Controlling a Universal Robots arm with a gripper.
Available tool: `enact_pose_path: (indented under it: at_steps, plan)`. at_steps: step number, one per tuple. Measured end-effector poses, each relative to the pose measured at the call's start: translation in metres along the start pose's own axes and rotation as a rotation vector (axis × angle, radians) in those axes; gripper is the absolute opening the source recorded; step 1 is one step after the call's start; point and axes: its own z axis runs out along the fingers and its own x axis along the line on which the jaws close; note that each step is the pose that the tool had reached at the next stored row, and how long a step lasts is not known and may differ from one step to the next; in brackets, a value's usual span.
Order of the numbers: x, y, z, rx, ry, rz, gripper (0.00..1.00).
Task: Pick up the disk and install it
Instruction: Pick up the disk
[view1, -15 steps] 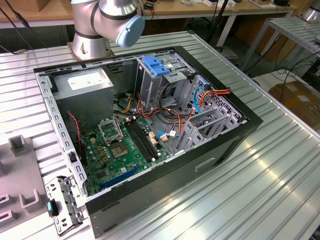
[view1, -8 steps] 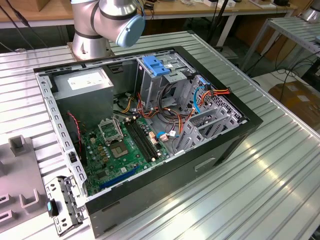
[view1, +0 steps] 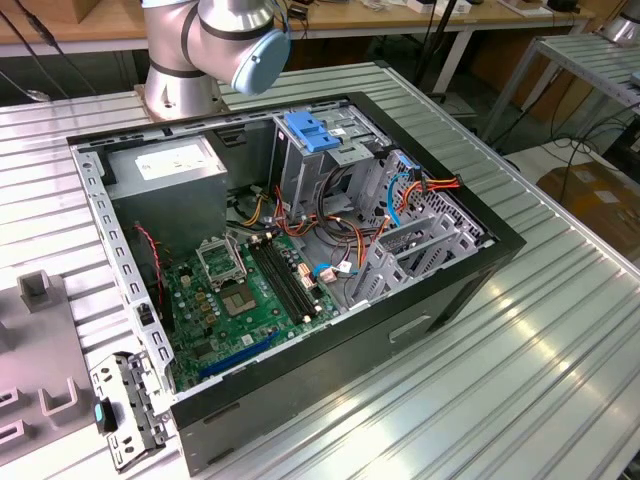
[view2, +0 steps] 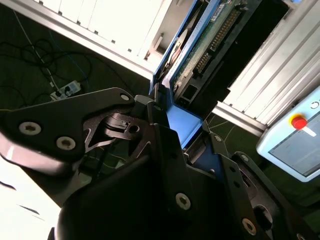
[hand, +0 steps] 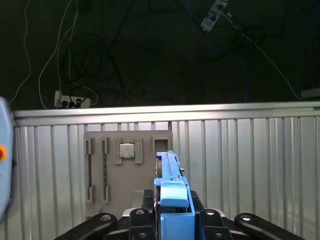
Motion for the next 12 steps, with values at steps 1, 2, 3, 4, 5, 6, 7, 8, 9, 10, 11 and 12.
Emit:
enact_pose_path:
  at_steps: [1,2,3,4,5,6,7,8,9,10,11,12]
  plan:
    - [0.0,0.0,-0.0013,0.0,0.0,0.0,0.37]
    - [0.0,0.0,-0.0036,0.0,0.0,0.0,0.37]
    - [0.0,0.0,-0.0042,0.0,0.0,0.0,0.37]
    - [0.0,0.0,-0.0042,0.0001,0.0,0.0,0.37]
    - [0.0,0.0,-0.0042,0.0001,-0.0001,0.0,0.37]
    - [0.0,0.0,-0.0043,0.0,0.0,0.0,0.37]
    - [0.0,0.0,-0.0043,0.0,0.0,0.0,0.37]
    - [0.0,0.0,-0.0043,0.0,0.0,0.0,0.37]
    - [-0.0001,-0.0001,-0.0042,0.0002,-0.0001,0.0,0.37]
    - [-0.0001,-0.0009,-0.0043,0.0001,-0.0001,0.0,0.37]
    - [-0.0001,-0.0018,-0.0043,0.0,0.0,0.0,0.37]
    - [-0.0001,-0.0026,-0.0043,0.0,0.0,0.0,0.37]
